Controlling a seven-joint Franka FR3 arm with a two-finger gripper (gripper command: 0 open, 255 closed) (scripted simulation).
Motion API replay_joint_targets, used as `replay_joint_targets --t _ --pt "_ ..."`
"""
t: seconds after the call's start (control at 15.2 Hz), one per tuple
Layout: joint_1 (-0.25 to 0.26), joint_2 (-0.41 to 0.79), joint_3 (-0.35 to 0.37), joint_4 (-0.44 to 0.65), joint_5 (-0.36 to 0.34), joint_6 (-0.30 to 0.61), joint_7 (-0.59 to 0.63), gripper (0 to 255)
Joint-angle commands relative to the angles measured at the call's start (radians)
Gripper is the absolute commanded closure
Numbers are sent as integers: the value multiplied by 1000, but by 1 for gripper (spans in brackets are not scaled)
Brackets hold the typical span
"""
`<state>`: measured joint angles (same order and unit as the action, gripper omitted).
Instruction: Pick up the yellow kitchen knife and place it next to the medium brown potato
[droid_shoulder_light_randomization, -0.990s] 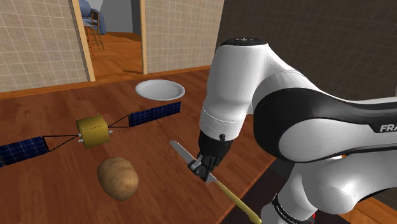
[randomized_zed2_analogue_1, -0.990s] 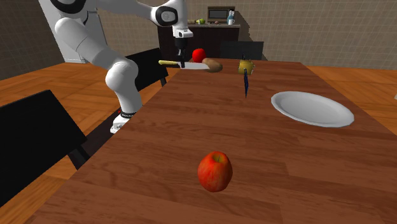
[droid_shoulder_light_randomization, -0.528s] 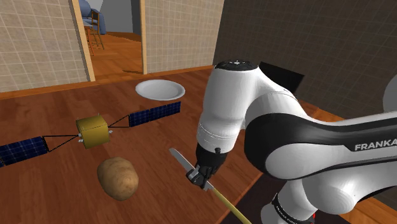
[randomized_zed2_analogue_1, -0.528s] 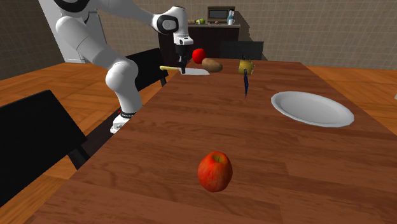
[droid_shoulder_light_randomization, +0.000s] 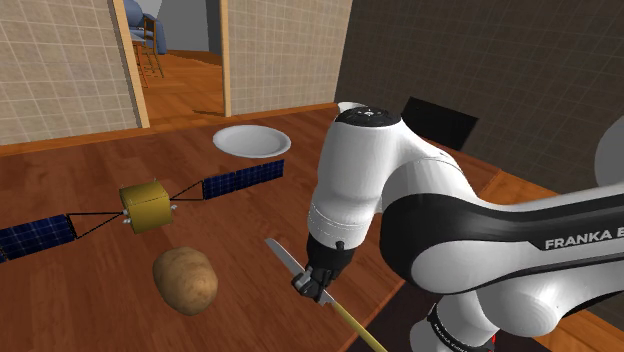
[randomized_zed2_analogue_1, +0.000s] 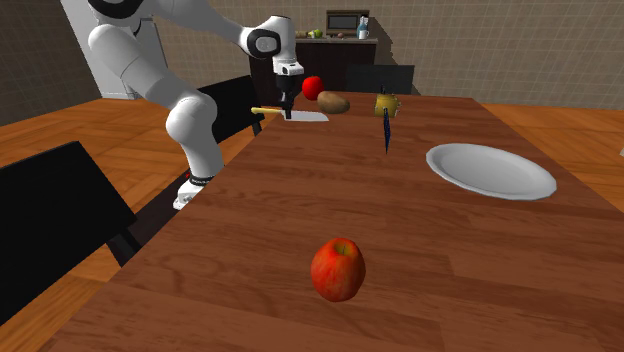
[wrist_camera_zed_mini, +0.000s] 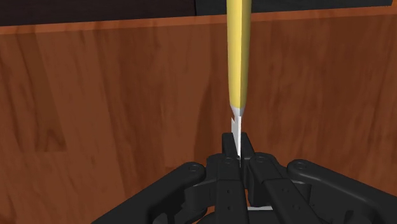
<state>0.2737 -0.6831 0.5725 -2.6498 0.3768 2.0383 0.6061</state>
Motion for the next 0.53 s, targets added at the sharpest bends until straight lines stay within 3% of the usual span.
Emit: replay_joint_targets --t 0.0,0.07,0.4,0.46 --pt "0 0 0 0 0 0 0 255" --pt "0 0 0 0 0 0 0 0" --pt "0 0 0 0 0 0 0 0" --pt "-1 -15 -13 24 -8 -39 1 0"
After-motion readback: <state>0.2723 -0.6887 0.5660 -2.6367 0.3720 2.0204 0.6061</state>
